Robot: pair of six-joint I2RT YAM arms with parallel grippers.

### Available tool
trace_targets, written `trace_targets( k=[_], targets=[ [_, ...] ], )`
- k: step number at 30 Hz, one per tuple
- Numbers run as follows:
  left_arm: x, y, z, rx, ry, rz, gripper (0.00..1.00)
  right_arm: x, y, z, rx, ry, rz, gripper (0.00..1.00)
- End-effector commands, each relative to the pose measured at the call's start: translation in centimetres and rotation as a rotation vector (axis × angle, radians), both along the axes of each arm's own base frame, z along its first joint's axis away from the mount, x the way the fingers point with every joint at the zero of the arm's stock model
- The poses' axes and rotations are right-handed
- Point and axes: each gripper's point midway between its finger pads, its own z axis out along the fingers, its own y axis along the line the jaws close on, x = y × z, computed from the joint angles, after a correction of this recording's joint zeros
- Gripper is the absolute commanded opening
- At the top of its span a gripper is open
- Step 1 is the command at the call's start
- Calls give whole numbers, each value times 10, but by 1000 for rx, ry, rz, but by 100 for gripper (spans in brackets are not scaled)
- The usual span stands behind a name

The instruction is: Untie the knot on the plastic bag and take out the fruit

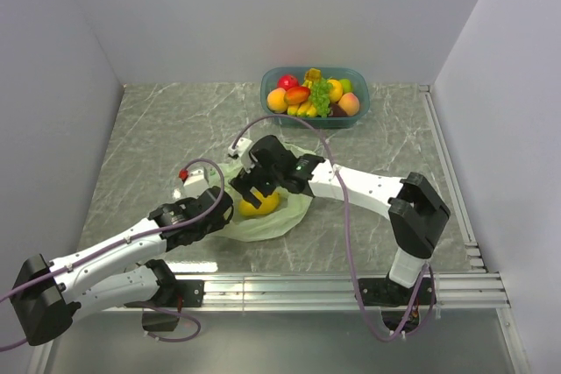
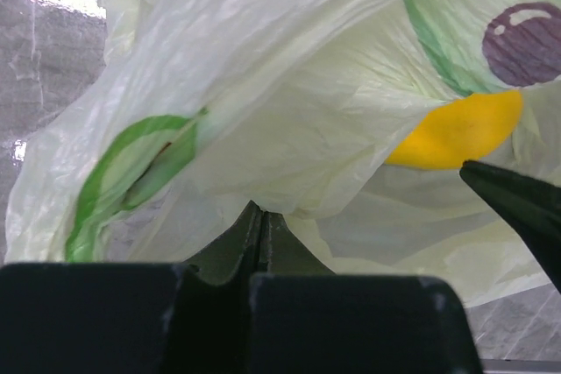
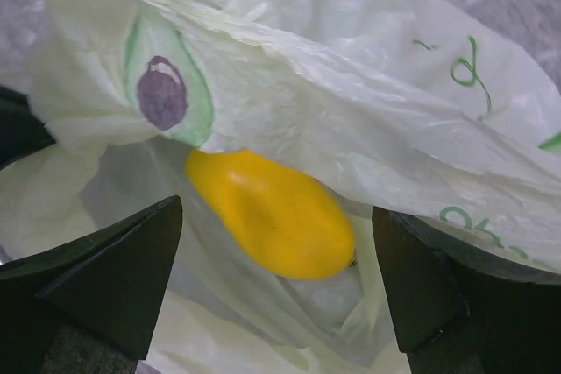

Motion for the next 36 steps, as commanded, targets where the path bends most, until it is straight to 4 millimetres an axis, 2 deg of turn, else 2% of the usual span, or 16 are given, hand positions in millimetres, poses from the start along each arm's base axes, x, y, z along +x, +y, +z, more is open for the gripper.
trace_targets(
  k=[1,9,14,18,20,24,27,28,31,33,34,36],
  targets=[
    [3,-4,6,-25,-24,-11,0,-19,-2,-7,-94,13,191,94],
    [1,3,1,-27,-30,14,1,-22,-5,-44,-199,75,251,94],
    [0,3,1,-31,-32,12,0,-8,-1,-65,-216,42,208,94],
    [0,4,0,-25,-27,12,0,0,6,-72,-201,23,190,92],
    [-1,4,0,-26,-27,13,1,1,8,-73,-197,22,185,87],
    [-1,4,0,-25,-27,15,0,-2,11,-69,-173,31,192,67],
    [0,6,0,-19,-31,21,1,-8,10,-56,-147,37,200,22],
    [1,6,1,-18,-34,23,1,-10,10,-44,-122,27,202,9],
    [3,6,2,-16,-43,29,1,-22,3,-32,-98,43,217,1],
    [5,9,4,-6,-51,40,0,-29,-2,-13,-61,31,225,0],
    [5,10,4,1,-52,43,1,-36,-4,3,-28,28,238,0],
    [7,13,5,18,-59,50,1,-43,-8,17,3,24,243,0]
  ],
)
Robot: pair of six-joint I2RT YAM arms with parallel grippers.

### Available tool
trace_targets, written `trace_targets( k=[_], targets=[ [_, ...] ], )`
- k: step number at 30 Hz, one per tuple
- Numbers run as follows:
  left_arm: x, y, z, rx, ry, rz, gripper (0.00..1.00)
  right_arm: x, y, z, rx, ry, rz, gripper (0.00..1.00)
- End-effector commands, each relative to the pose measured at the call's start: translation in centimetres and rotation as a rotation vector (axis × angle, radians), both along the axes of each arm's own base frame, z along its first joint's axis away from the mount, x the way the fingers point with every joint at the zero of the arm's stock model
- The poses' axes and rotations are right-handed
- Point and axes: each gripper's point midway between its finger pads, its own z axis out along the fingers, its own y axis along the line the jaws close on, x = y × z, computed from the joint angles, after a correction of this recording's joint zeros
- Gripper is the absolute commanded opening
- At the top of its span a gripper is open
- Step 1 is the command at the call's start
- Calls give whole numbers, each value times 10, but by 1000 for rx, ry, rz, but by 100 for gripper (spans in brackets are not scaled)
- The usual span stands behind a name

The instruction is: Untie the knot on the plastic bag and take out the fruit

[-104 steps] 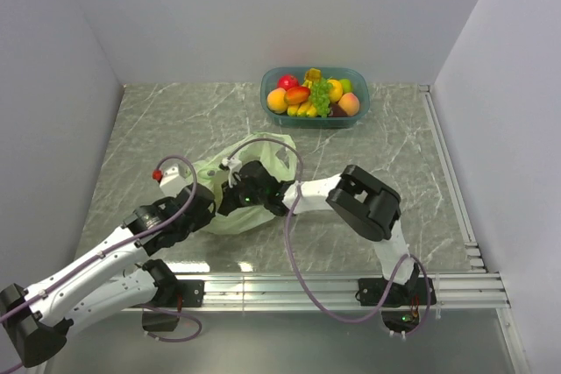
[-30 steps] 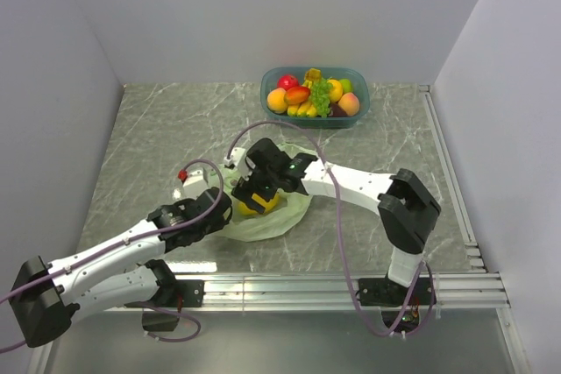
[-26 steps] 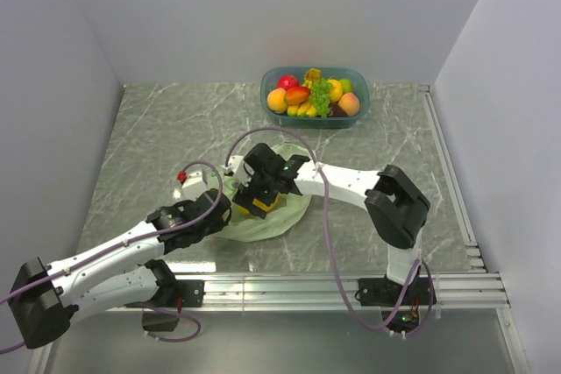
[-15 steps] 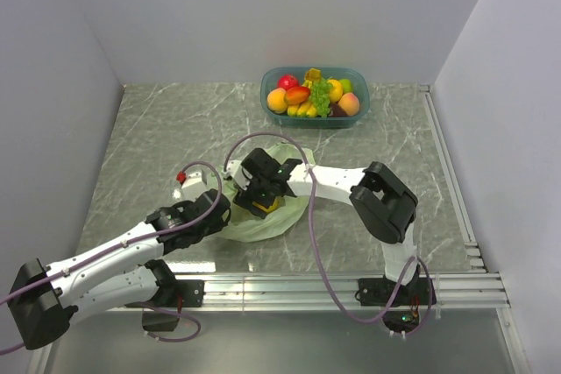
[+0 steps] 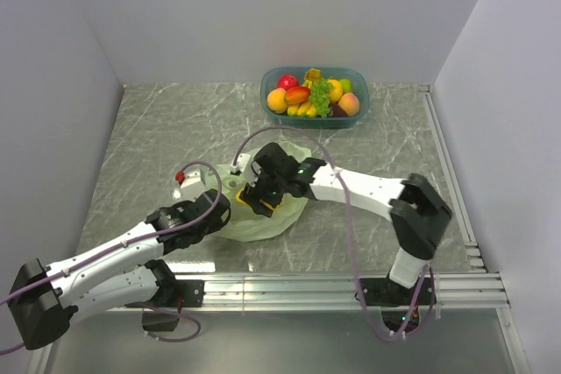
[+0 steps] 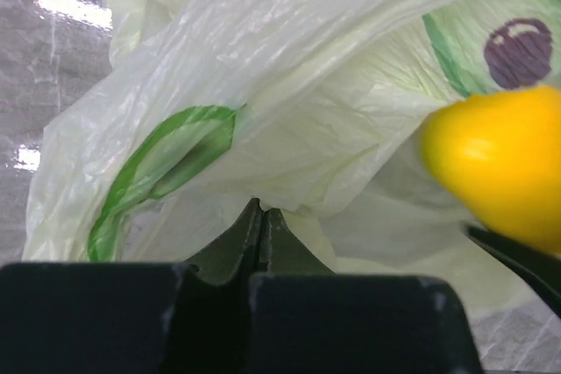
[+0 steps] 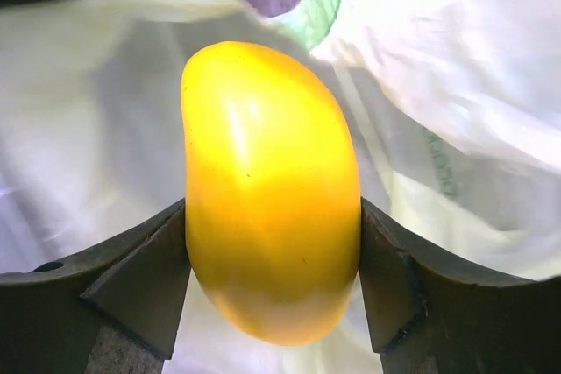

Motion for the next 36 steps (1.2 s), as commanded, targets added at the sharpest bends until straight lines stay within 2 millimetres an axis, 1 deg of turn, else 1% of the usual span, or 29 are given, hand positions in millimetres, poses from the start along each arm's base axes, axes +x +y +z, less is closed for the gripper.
trace_targets(
  k=[1,3,4,6,7,9,10,11,13,14,15,16,17,18,19,20,21,22,23,24,25,27,28,30,31,33,34,35,36],
  targets=[
    [10,7,9,23,-39,38,1,-16,4,70,171,-40,23,0],
    [12,8,11,32,-45,39,0,-17,0,90,218,-65,7,0],
    [13,8,13,33,-49,38,1,-15,-2,110,266,-94,-9,0],
    [15,8,15,39,-54,37,1,-10,-4,136,325,-125,-33,0],
    [16,8,15,42,-55,35,1,2,-8,159,390,-154,-77,0],
    [16,7,16,44,-56,31,1,21,-16,184,461,-194,-162,0],
    [17,7,17,44,-57,30,1,33,-21,205,538,-219,-225,0],
    [17,8,17,45,-57,30,1,61,-41,217,566,-256,-332,0],
    [16,7,18,40,-59,29,1,98,-65,232,594,-298,-494,0],
    [16,8,19,38,-61,29,1,118,-83,235,582,-326,-588,0],
    [16,8,20,32,-68,27,0,144,-111,236,566,-355,-702,0],
    [16,8,22,27,-74,25,0,168,-134,221,511,-361,-826,0],
    [16,8,23,23,-80,25,0,185,-149,233,515,-387,-892,0],
    [17,8,26,14,-93,25,0,208,-182,230,490,-402,-998,0],
    [16,9,26,14,-98,18,0,228,-192,223,474,-382,-1059,0],
    [17,8,28,10,-106,15,1,241,-207,219,466,-378,-1120,0],
    [17,8,31,-4,-119,12,0,257,-235,215,473,-363,-1215,0],
    [17,8,32,-9,-126,12,0,275,-241,204,471,-338,-1244,0],
    [18,8,33,-15,-135,16,1,287,-253,197,474,-321,-1287,0],
    [18,9,35,-27,-146,19,0,298,-272,191,475,-309,-1344,1],
    [18,9,35,-31,-150,19,1,316,-274,179,485,-272,-1362,2],
    [19,8,37,-39,-156,18,1,334,-284,165,480,-240,-1396,3],
    [19,7,37,-41,-157,13,1,351,-291,147,462,-206,-1430,3],
    [20,5,37,-43,-156,10,1,363,-293,128,450,-160,-1441,4],
    [21,3,38,-46,-159,4,1,371,-291,108,434,-120,-1457,7],
    [23,3,39,-43,-165,7,0,374,-282,96,450,-70,-1428,15],
    [24,3,40,-47,-171,9,0,374,-280,87,458,-51,-1430,24],
    [25,3,42,-47,-176,10,1,373,-274,86,480,-33,-1408,31],
    [26,2,43,-48,-181,10,1,374,-269,89,511,-28,-1389,47]
  ],
)
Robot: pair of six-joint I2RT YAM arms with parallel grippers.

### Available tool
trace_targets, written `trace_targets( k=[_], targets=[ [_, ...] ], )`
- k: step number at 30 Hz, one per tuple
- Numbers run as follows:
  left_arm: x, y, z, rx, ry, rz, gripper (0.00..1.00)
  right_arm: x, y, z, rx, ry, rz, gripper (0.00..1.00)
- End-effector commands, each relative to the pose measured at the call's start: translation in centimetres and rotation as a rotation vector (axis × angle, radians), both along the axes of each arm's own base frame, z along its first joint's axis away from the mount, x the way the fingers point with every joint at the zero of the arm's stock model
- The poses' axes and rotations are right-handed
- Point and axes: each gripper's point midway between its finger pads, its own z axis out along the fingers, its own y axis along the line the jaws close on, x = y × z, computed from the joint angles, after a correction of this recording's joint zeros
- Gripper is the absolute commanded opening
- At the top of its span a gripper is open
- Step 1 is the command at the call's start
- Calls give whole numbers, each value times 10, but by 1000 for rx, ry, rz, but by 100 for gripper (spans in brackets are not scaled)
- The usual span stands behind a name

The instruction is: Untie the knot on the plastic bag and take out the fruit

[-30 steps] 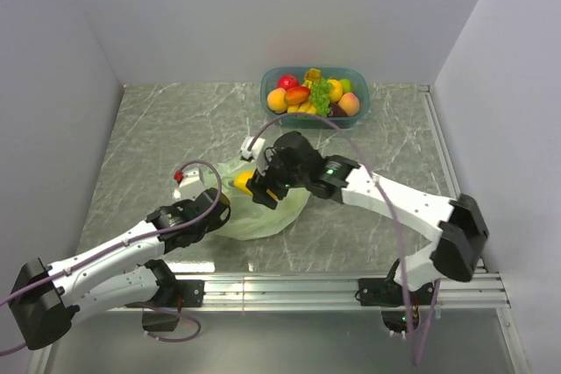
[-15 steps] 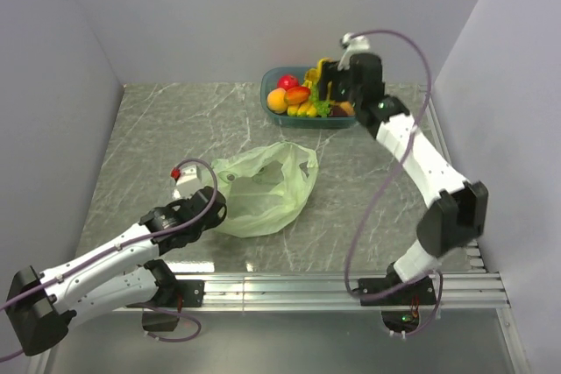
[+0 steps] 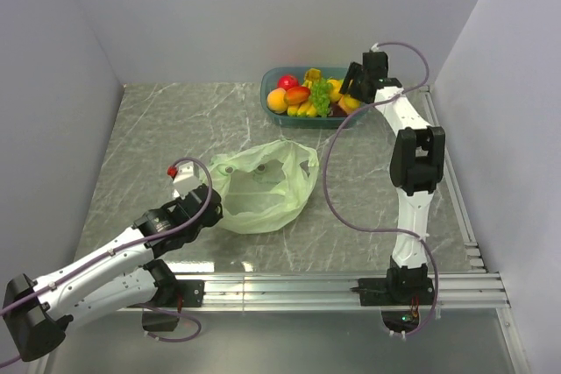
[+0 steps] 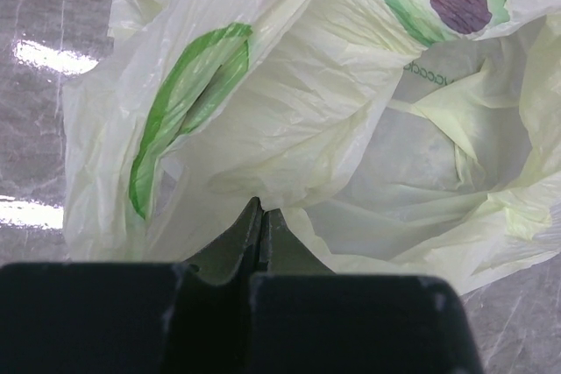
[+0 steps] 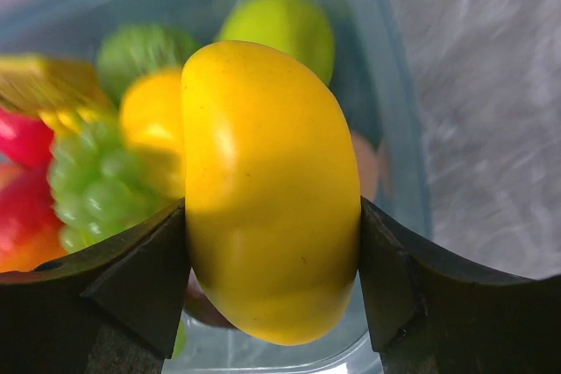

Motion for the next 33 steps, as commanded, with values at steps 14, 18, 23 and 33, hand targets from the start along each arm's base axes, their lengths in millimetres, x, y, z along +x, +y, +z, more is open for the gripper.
trace_targets(
  k=[14,18,23,33],
  targets=[
    [13,31,12,57,-52,155,0,-40,18,85,60,-118,69,97],
    [19,79,22,144,-48,339,1,-72,13,121,48,-178,48,97],
    [45,138,59,181,-155,539,1,-138,11,176,33,-258,40,97],
    [59,172,98,144,-163,592,36,-282,-37,272,-70,-551,-35,99]
  ],
)
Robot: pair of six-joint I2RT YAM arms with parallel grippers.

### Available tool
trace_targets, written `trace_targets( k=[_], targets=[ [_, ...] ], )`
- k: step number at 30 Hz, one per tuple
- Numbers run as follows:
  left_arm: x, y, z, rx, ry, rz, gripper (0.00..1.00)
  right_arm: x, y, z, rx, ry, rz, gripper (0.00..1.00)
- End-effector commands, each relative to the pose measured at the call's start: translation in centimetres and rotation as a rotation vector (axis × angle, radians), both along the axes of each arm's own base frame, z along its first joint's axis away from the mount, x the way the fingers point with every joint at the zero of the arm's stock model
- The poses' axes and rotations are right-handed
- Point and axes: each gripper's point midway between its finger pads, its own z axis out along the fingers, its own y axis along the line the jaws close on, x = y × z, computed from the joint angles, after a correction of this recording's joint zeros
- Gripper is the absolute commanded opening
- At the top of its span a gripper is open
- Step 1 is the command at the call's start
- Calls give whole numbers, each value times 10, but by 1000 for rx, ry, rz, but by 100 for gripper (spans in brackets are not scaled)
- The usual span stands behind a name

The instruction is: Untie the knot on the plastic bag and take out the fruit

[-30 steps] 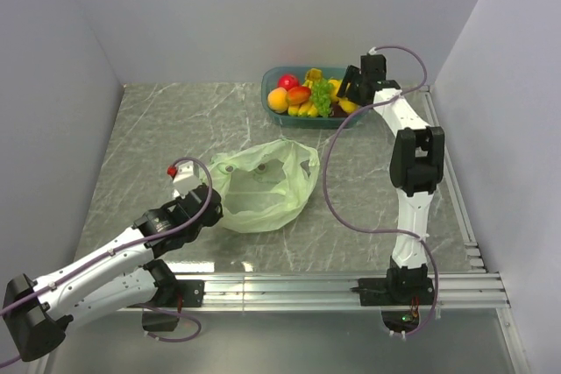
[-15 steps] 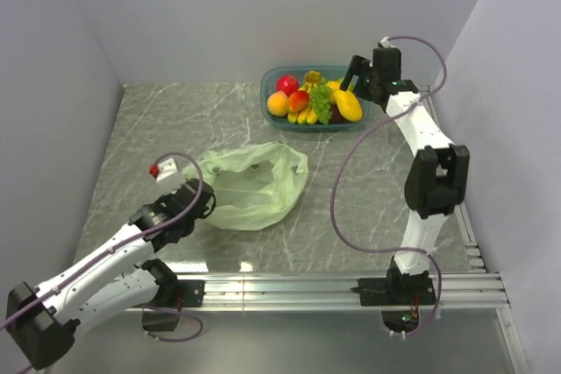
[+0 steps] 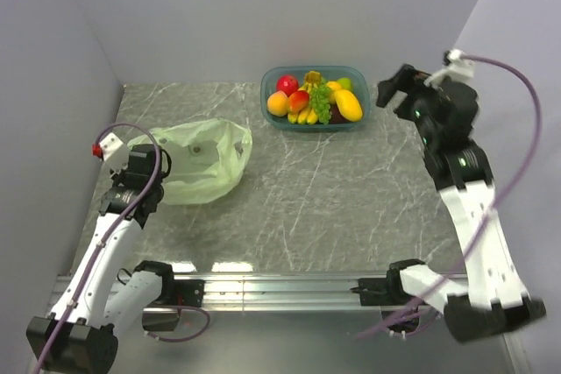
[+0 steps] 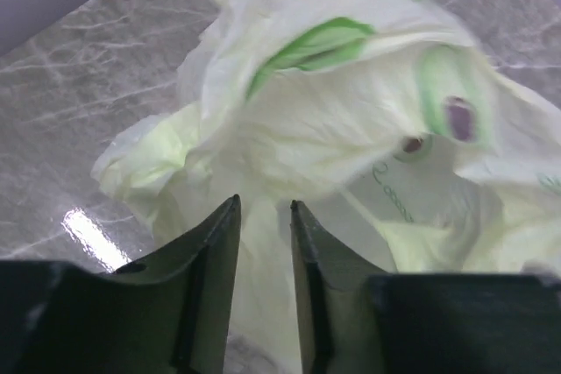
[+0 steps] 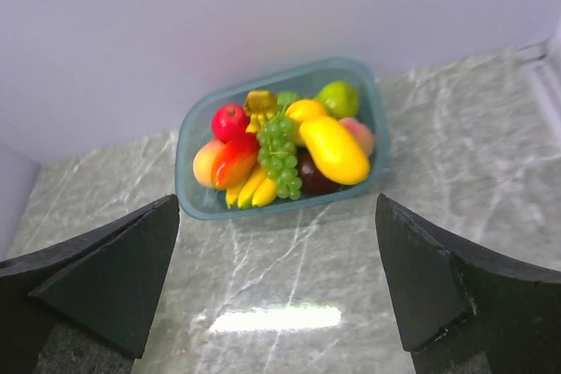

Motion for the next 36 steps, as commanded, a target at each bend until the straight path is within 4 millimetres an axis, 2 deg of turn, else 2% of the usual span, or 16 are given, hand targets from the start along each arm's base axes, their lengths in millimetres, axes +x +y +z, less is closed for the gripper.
trace_targets(
  k=[1,2,3,5,6,8,9,12,16,20,25,32,36],
  targets=[
    [-2,-7,32,-26,-75,-61,42,-43,-24,8,-67,-59,-69,99],
    [-8,-9,42,-43,-114,-75,45,-54,-28,11,-75,-81,-82,99],
    [-15,-9,45,-50,-116,-76,55,-74,-33,17,-83,-124,-87,99],
    [-28,-10,62,-66,-168,-89,64,-94,-40,20,-89,-163,-106,100],
    [-38,-9,61,-65,-143,-92,75,-112,-44,24,-81,-207,-115,100],
    [-48,-10,77,-65,-183,-117,83,-129,-49,25,-76,-250,-127,100],
    [-51,-13,80,-54,-183,-152,90,-144,-53,25,-90,-288,-132,100],
    [-66,-16,106,-22,-249,-219,97,-168,-61,23,-95,-342,-155,100],
    [-90,-14,148,20,-388,-270,99,-191,-64,16,-113,-384,-153,100],
    [-116,-3,168,74,-441,-264,99,-210,-71,10,-122,-431,-173,100],
    [-144,0,203,153,-516,-319,99,-222,-73,3,-140,-400,-161,100],
    [-173,18,219,206,-630,-249,99,-233,-71,0,-188,-404,-114,100],
    [-180,24,221,183,-683,-202,99,-234,-70,4,-207,-408,-96,100]
  ],
)
